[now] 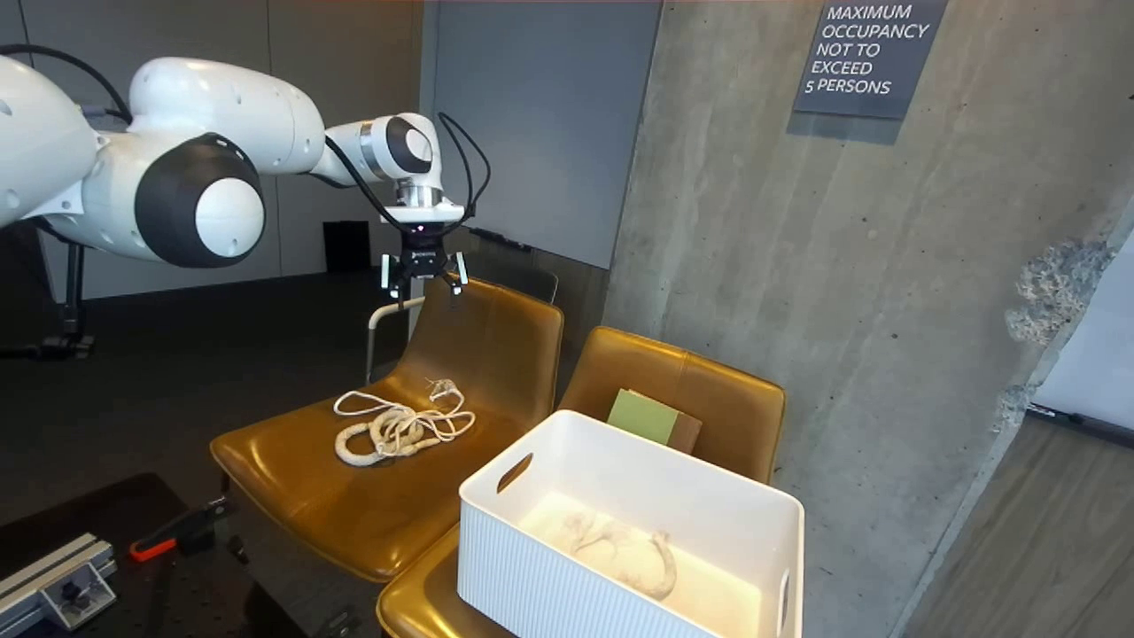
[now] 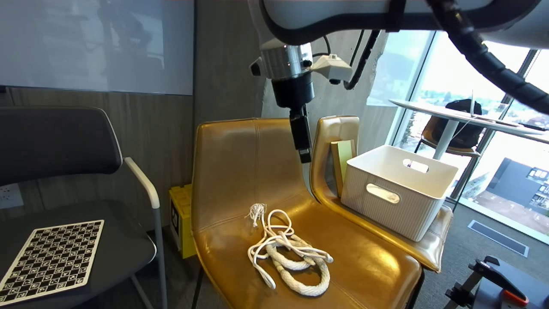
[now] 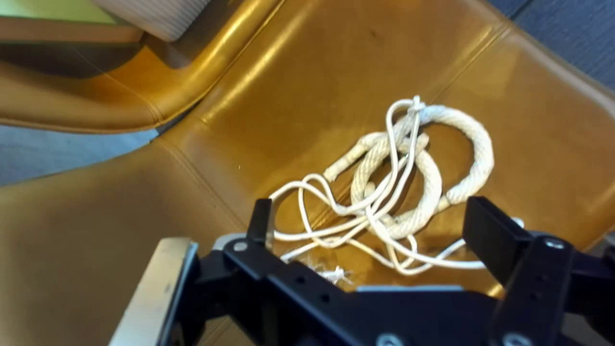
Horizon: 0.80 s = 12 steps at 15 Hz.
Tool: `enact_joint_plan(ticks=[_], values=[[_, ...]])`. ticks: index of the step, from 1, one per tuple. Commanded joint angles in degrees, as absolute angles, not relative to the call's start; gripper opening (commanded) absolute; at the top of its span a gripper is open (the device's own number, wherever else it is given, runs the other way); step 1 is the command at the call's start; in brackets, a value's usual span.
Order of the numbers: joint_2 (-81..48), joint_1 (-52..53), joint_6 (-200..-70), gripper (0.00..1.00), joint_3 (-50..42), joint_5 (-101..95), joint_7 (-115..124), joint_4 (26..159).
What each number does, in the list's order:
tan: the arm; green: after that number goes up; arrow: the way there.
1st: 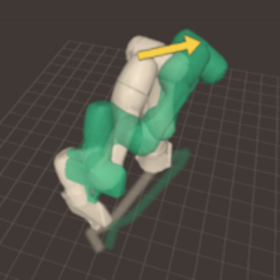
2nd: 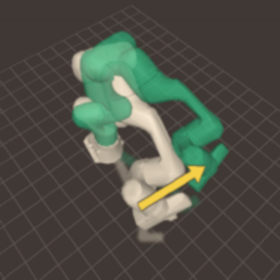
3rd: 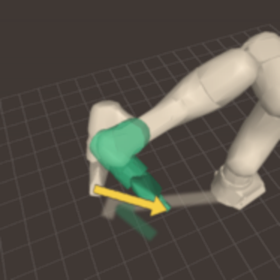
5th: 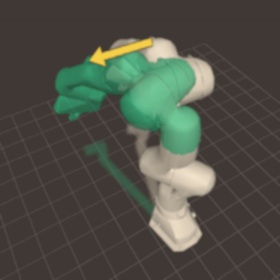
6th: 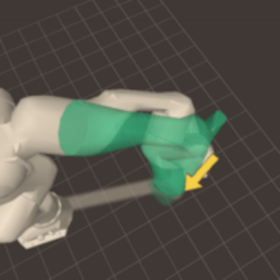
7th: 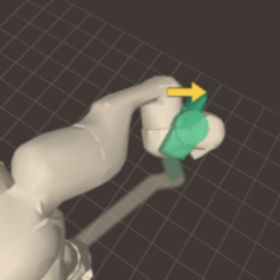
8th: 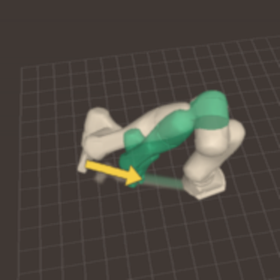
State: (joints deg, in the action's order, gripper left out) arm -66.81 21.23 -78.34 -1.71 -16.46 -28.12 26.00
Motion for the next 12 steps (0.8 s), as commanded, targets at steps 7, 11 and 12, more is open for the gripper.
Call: enact_joint_plan(ticks=[7,11,12], values=[[-70.2,15.2,-88.5,1.00,-0.2,-12.5,-34.2,25.3],[-70.5,13.8,-84.2,1.00,-0.6,-12.3,-32.9,25.3],[-70.7,13.4,-83.4,1.00,-0.7,-12.4,-32.7,25.2]])
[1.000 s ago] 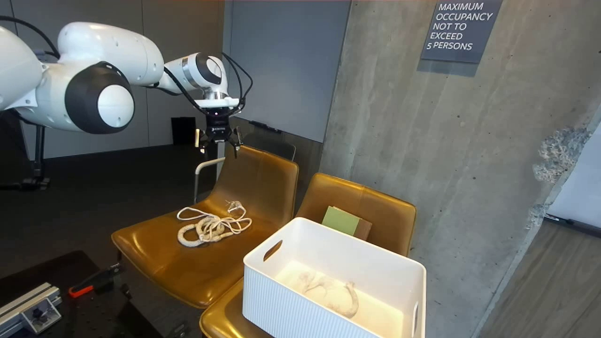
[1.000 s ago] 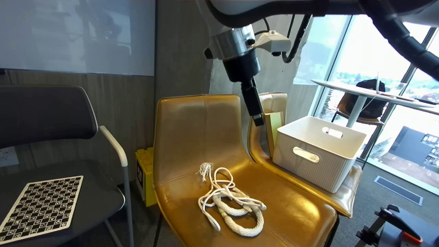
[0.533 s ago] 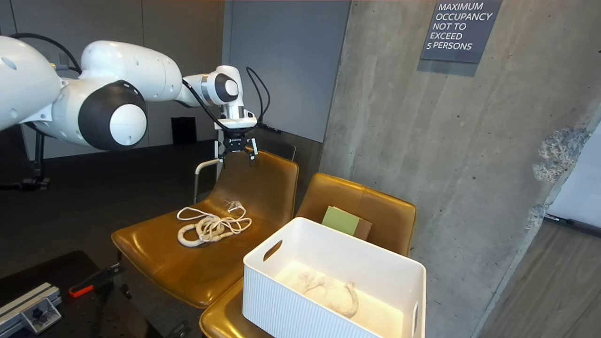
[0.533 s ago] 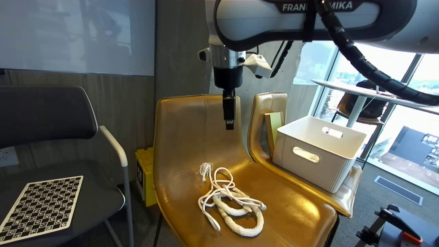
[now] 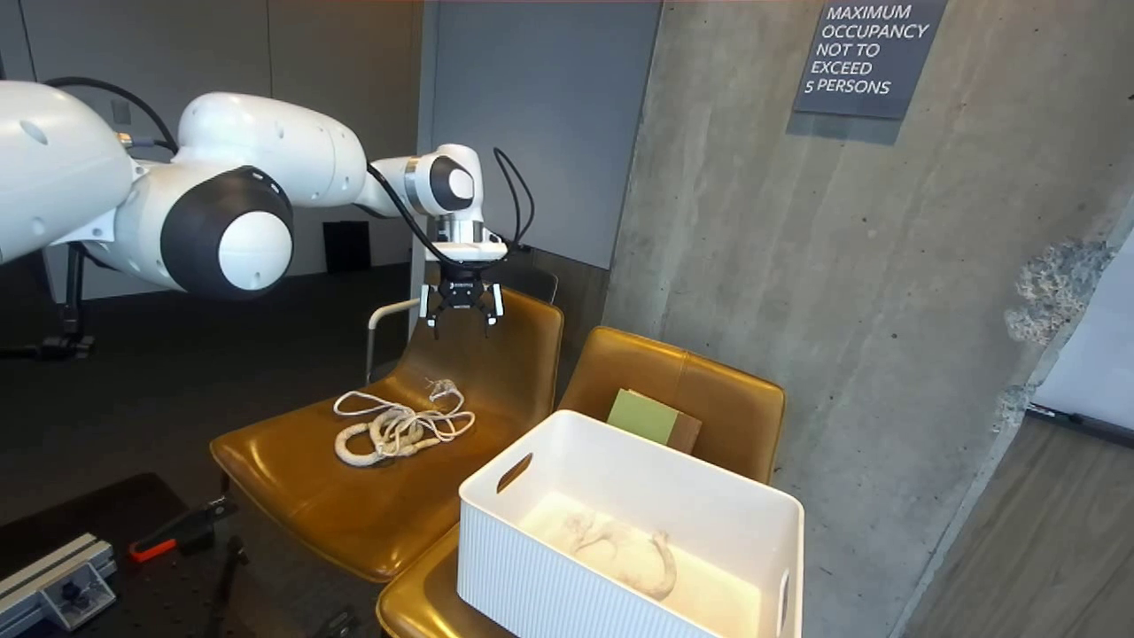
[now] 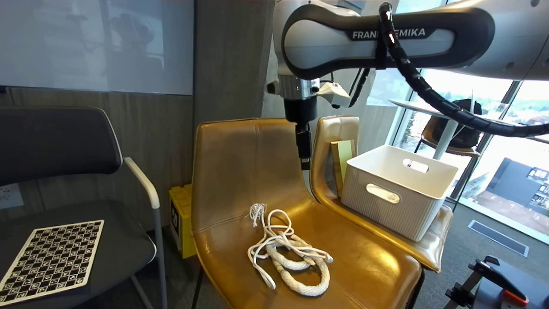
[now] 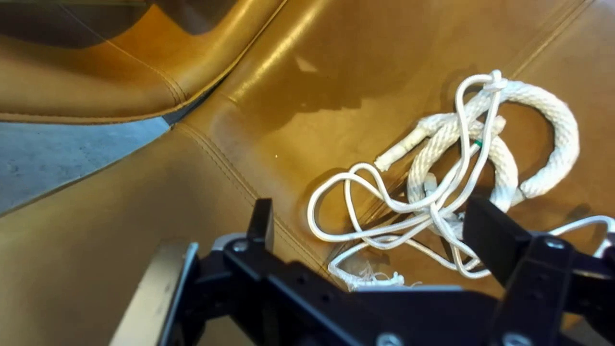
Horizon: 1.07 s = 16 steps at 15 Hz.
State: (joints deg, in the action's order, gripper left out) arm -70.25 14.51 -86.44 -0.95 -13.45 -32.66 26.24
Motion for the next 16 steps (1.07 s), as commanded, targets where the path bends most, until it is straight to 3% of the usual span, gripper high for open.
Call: enact_joint_plan(ticks=[1,16], values=[[-70.8,13.2,-82.5,1.00,-0.8,-12.5,-32.5,25.2],[-74.4,11.5,-78.3,1.00,-0.6,-12.5,-35.1,24.5]])
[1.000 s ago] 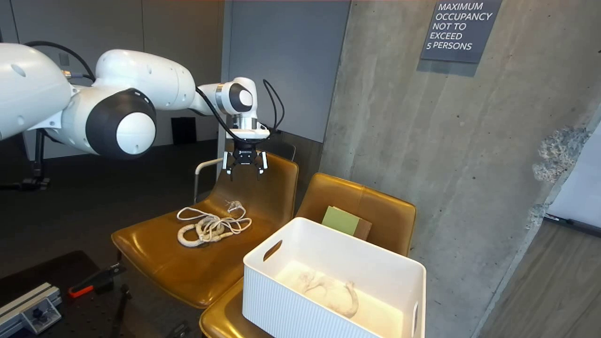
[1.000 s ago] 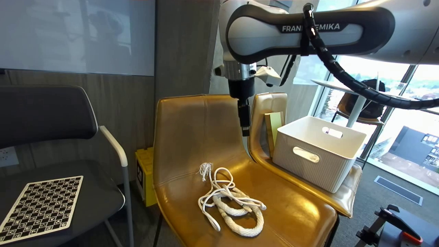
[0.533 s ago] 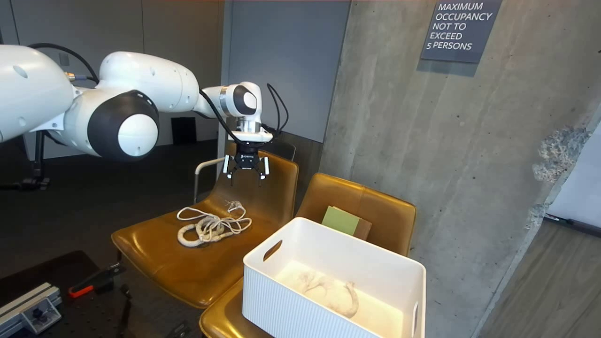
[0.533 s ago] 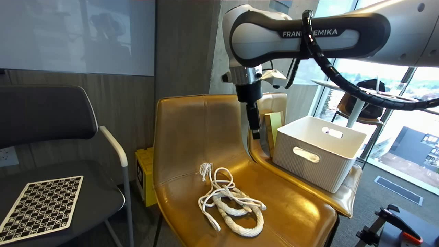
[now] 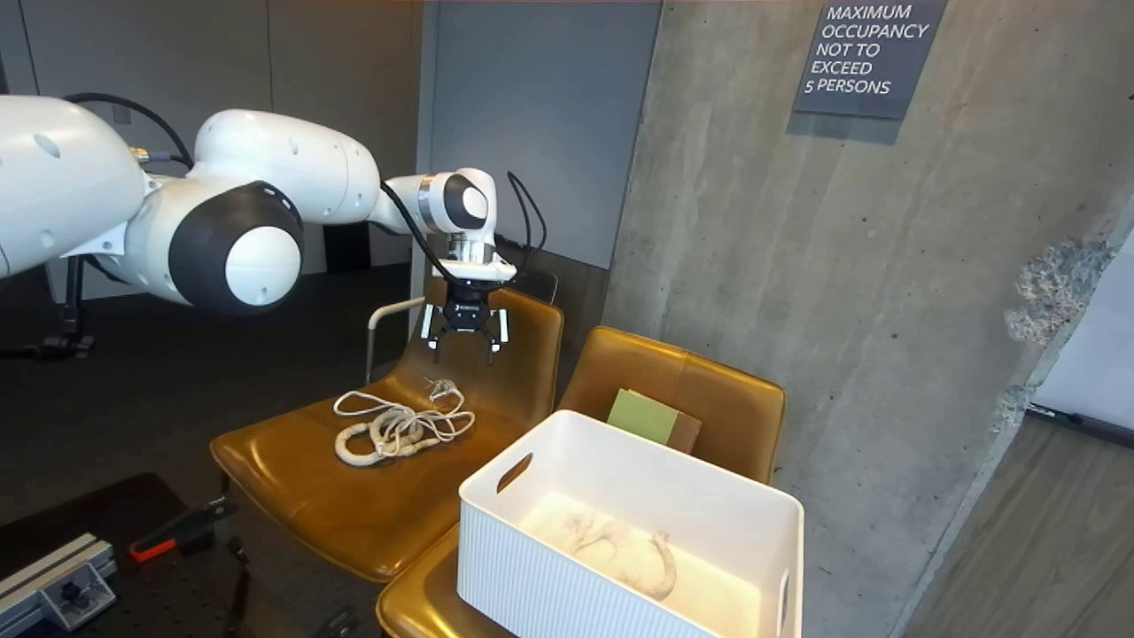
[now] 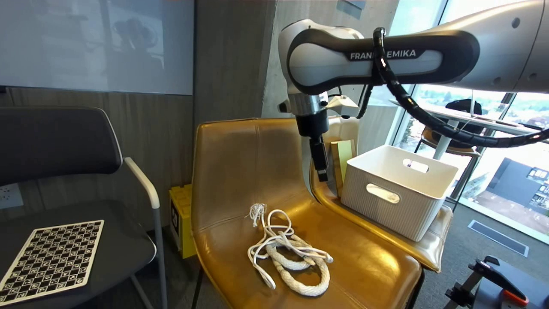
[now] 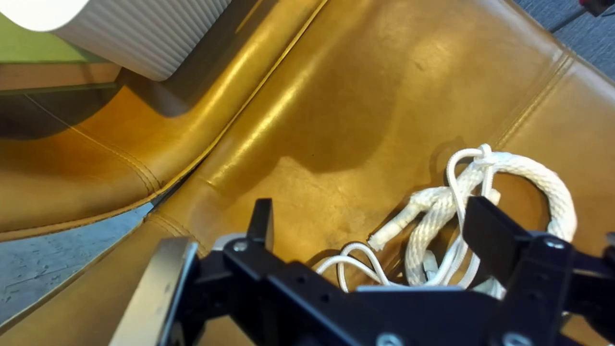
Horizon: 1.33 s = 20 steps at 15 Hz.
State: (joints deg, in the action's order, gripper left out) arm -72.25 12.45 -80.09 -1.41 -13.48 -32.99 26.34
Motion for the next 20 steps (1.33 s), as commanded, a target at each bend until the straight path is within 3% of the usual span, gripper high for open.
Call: enact_joint_plan(ticks=[1,9,20], values=[[-75.0,11.8,-78.3,1.00,-0.6,-12.6,-36.0,24.3],[-79.5,13.8,-79.6,1.00,-1.2,-14.2,-43.6,24.1],[-85.8,18.1,-102.0,1.00,4.1,-8.6,-45.0,23.8]])
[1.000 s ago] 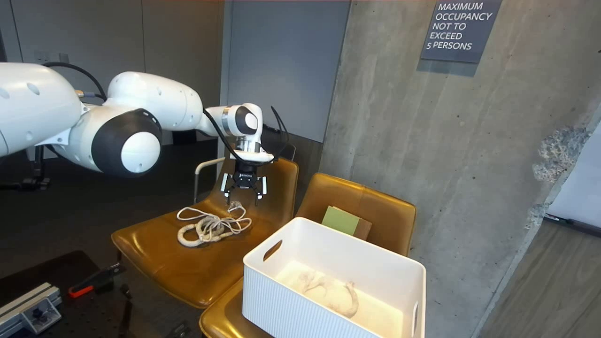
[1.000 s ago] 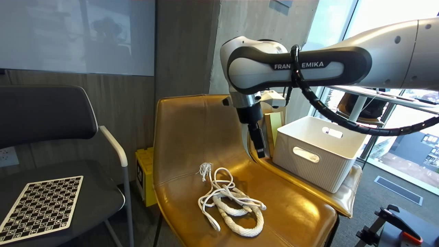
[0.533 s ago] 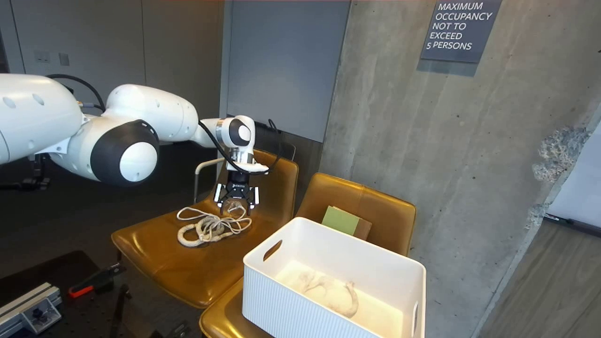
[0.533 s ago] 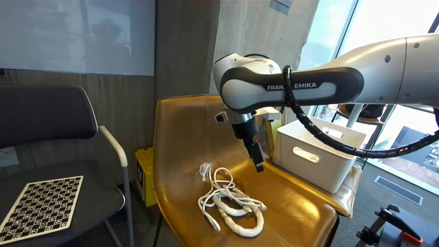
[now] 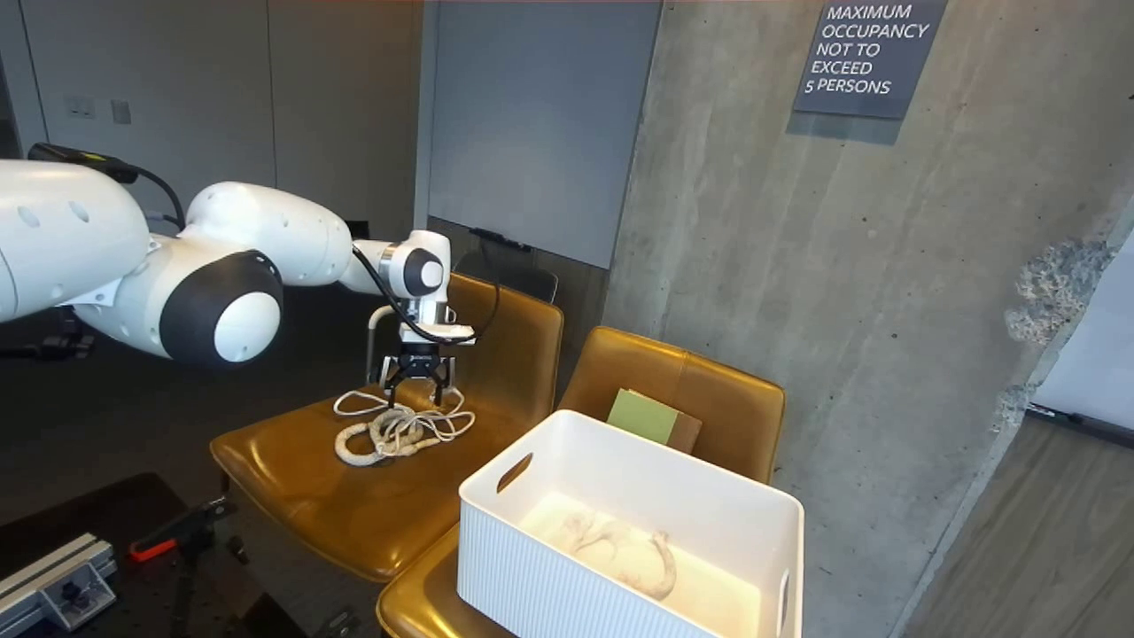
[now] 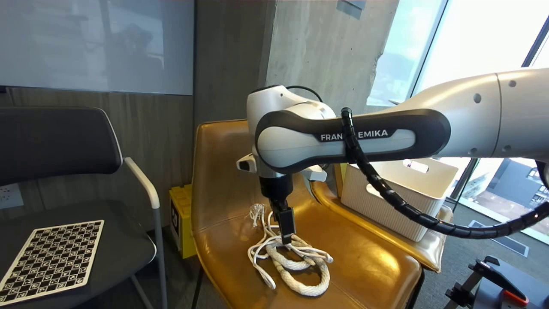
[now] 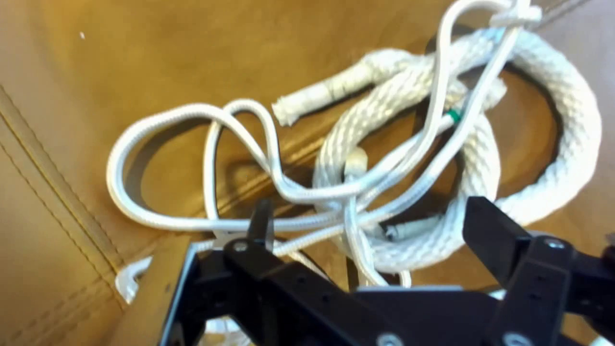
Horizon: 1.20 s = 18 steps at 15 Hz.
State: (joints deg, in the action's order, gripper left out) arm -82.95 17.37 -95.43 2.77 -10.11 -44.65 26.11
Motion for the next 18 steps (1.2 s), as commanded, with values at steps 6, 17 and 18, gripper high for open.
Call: enact_joint_plan(ticks=[6,17,18], values=[[-85.6,20.9,-120.1,1.00,2.5,-11.2,-43.7,33.6],[-75.7,21.3,-131.6,0.30,1.5,-13.1,-38.5,55.0],[-74.1,21.3,-132.5,0.23,1.6,-13.1,-38.1,57.5]])
